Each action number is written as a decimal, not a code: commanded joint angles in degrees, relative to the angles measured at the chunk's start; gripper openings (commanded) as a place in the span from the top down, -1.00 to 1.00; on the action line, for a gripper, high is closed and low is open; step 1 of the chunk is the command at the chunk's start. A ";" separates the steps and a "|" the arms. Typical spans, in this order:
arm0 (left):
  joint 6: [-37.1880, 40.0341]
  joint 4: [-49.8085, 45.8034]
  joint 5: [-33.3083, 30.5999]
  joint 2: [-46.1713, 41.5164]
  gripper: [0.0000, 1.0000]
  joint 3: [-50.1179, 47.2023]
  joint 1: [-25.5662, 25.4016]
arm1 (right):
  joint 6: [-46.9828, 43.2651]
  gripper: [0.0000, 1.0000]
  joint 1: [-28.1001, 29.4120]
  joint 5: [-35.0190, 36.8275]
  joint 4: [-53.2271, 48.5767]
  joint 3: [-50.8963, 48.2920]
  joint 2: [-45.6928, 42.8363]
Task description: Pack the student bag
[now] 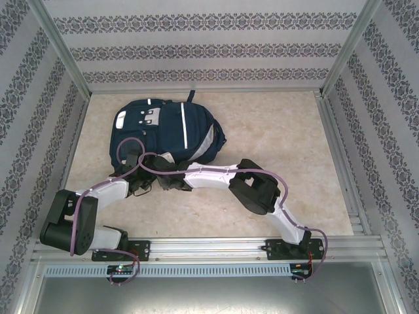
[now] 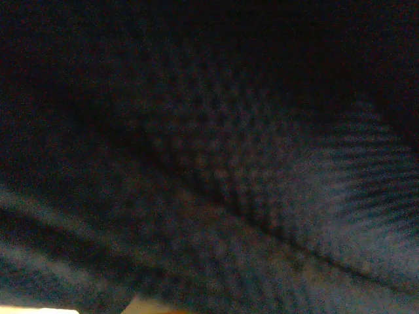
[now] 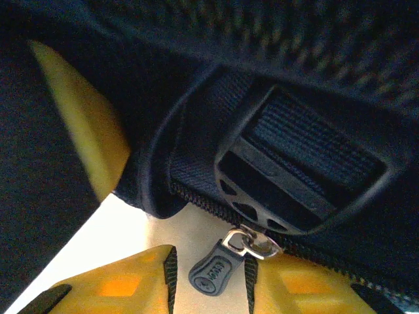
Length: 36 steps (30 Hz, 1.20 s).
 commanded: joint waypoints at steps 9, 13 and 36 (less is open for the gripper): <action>2.23 -2.44 -0.77 -0.25 1.00 -0.17 0.23 | 3.74 0.90 -1.69 4.64 0.41 -2.12 -0.84; 2.45 -3.78 -1.16 -0.18 1.00 -0.22 1.78 | 4.33 1.00 -1.78 5.31 0.37 -5.64 -3.76; 11.12 -22.74 -5.02 -7.13 1.00 3.55 24.37 | 4.30 1.00 -11.10 4.27 3.19 -30.36 -23.20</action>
